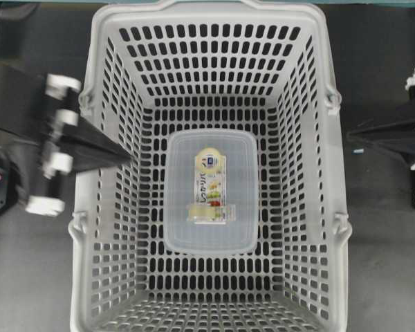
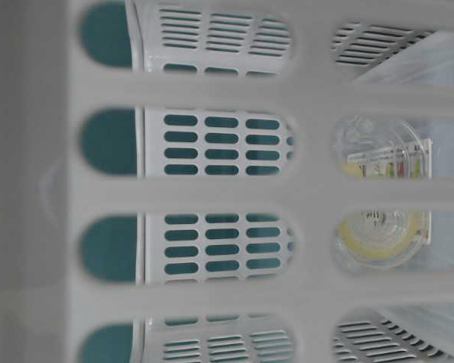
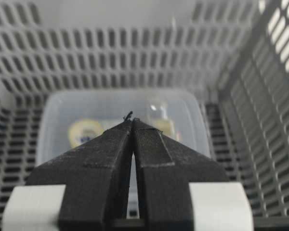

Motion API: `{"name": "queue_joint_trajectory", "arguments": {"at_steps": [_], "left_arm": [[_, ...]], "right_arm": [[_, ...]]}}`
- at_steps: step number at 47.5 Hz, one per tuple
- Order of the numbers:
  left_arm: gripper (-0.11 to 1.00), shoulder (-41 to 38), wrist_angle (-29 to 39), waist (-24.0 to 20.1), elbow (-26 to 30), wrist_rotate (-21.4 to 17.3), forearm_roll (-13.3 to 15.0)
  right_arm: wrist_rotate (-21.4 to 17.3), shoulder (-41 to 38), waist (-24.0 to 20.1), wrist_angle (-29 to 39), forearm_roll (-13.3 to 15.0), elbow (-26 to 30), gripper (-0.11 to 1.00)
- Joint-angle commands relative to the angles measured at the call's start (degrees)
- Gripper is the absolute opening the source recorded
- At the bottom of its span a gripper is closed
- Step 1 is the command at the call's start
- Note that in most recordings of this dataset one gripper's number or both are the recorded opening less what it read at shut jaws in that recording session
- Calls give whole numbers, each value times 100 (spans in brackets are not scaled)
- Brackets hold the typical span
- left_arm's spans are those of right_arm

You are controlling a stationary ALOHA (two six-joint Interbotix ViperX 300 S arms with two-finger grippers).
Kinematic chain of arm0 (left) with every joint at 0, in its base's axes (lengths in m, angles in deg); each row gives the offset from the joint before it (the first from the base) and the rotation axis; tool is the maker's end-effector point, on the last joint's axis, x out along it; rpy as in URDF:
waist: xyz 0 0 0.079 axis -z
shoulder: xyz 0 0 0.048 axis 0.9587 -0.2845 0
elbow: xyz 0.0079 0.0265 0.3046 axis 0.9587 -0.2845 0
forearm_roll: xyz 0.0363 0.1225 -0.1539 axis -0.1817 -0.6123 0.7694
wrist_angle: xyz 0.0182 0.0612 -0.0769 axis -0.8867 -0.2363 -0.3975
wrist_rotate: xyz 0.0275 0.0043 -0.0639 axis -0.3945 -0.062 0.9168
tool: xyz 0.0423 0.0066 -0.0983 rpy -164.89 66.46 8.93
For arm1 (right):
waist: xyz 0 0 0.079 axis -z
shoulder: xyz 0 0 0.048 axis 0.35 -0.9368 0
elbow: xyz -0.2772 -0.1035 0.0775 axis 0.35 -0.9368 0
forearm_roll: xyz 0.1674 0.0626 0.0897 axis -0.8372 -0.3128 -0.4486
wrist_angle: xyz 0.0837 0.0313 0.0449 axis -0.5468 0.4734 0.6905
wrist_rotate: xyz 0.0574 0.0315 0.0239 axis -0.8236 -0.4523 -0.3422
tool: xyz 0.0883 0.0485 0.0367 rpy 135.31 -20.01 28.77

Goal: Pick up the tape dispenser from the shopping basket with the left arm.
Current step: 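Move the left gripper over the basket toward the clear tape dispenser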

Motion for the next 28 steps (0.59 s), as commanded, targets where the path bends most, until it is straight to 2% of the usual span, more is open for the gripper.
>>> {"name": "queue_joint_trajectory", "arguments": {"at_steps": [1,4,12,13,17,20,24,28], "left_arm": [[0,-360,536,26,589,0,-18],[0,-633,896,35,870,9,-18],[0,-1274,1380,105,1415,97,-18],[0,-1397,1450,114,1512,123,-18],[1,-1714,1608,114,1731,185,-18],[8,-1916,1723,114,1872,220,-18],[29,-2215,1837,149,2013,281,-18],[56,-2470,1872,176,2118,378,-18]], "right_arm": [[-18,-35,-26,26,-26,149,6],[-26,-35,-62,44,-26,149,22],[18,-26,-88,18,-18,149,72],[18,-26,-88,9,-18,149,76],[9,-9,-88,26,-18,149,75],[-9,-9,-88,18,-18,149,72],[-35,0,-88,9,-18,149,71],[-44,0,-79,26,-18,149,71]]}}
